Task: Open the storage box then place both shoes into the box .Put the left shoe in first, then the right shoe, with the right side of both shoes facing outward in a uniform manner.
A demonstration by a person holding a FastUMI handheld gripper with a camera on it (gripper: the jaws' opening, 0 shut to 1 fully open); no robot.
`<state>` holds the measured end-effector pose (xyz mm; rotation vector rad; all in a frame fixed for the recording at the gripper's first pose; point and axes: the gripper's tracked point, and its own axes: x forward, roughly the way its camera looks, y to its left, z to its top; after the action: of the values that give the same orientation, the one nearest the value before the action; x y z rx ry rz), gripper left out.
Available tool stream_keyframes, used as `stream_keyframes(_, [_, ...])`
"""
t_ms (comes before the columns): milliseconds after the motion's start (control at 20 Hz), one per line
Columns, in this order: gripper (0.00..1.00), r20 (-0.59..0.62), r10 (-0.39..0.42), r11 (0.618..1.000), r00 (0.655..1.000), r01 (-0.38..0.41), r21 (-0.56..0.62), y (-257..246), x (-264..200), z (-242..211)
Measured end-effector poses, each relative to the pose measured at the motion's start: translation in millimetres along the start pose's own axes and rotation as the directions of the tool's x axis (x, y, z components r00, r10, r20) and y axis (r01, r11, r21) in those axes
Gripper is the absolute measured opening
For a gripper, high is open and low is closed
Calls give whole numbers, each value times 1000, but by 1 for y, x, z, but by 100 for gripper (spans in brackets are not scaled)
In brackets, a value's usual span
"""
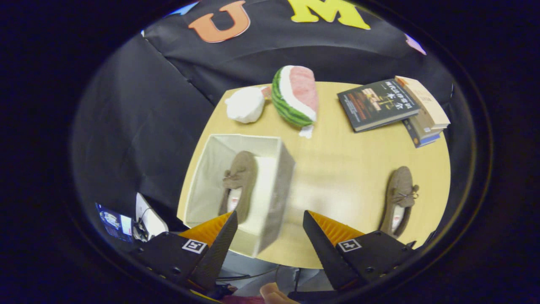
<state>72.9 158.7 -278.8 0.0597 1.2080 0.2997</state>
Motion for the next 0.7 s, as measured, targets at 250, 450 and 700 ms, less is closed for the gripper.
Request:
stream_keyframes(250, [97,-17,-94,994,995,95,62,-129,-3,-15])
stream_keyframes(450, [96,-56,-174,980,983,178,87,-220,11,-41])
stream_keyframes(700, [97,-124,-294,952,948,302,46,-309,35,-73])
